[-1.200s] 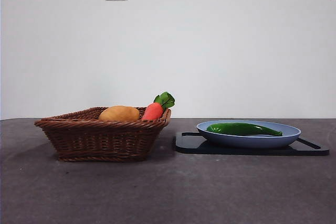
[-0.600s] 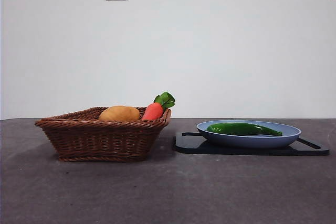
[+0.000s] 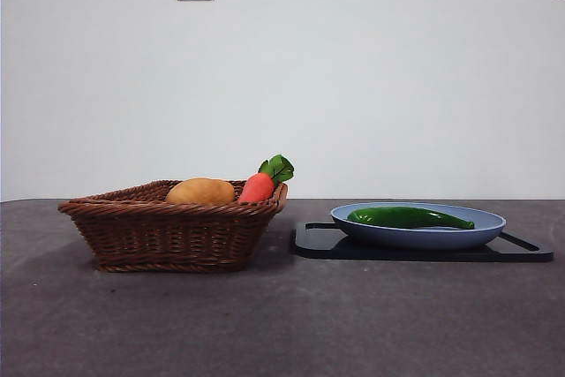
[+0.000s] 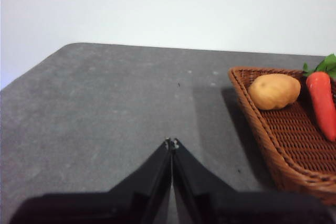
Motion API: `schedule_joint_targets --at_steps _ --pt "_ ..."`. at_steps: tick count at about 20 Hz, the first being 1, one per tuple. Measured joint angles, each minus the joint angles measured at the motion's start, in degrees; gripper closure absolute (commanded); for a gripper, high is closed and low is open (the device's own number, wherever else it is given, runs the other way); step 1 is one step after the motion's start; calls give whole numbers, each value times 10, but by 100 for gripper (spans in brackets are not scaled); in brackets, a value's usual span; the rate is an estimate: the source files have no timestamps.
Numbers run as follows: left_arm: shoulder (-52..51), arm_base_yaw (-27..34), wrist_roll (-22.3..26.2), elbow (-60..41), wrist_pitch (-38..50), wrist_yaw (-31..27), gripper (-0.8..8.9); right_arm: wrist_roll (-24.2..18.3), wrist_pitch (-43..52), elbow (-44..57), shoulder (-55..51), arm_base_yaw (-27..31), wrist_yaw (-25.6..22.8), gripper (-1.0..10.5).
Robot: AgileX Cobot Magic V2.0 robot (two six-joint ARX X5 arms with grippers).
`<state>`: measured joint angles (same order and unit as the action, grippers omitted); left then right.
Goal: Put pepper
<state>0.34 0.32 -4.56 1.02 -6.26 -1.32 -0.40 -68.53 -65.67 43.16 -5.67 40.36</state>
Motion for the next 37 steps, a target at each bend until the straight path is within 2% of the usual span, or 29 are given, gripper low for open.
schedule_joint_targets --at_steps 18,21,23,27,31,37 --pt "0 0 0 0 4 0 805 0 2 0 0 0 -3 936" --pt "0 0 0 0 4 0 805 -6 8 0 -7 3 -46 936" --pt "0 0 0 0 4 0 805 -42 24 3 -34 4 -93 936" --pt "0 0 0 0 4 0 805 -45 233 77 -135 6 -119 936" --pt "0 0 0 0 4 0 805 -38 439 239 -216 8 -182 936" --pt "0 0 0 0 4 0 805 -10 625 427 -299 8 -259 936"
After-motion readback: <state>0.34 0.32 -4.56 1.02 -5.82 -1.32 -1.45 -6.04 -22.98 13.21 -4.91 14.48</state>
